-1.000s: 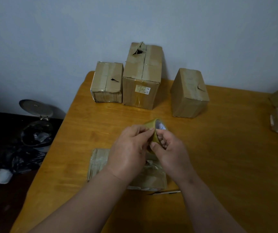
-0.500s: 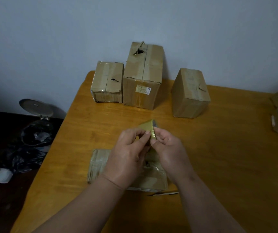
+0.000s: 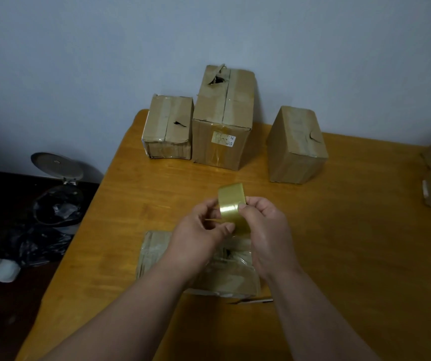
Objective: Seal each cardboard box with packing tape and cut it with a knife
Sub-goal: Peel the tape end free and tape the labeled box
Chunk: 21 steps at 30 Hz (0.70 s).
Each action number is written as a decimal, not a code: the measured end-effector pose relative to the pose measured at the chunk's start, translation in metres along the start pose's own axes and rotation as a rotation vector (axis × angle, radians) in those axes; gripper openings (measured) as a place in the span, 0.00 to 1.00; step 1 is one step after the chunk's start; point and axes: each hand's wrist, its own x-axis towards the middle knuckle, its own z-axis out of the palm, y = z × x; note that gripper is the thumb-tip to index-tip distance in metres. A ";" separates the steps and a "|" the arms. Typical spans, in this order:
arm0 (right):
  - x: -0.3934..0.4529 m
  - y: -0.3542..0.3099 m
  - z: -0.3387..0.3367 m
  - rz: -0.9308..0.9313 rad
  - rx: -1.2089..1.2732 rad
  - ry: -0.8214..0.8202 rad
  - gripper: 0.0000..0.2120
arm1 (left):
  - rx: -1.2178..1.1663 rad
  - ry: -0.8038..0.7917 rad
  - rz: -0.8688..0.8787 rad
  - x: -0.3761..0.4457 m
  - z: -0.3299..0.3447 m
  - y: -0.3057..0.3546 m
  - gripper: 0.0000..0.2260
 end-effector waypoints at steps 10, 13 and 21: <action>0.004 -0.009 0.003 -0.070 -0.079 0.084 0.12 | 0.212 0.021 0.305 -0.004 0.004 0.004 0.10; 0.006 -0.011 0.004 -0.051 -0.074 0.105 0.12 | 0.302 0.057 0.405 -0.003 0.005 0.002 0.09; 0.006 -0.011 0.005 -0.048 -0.048 0.035 0.26 | 0.496 0.070 0.615 0.000 0.002 -0.010 0.16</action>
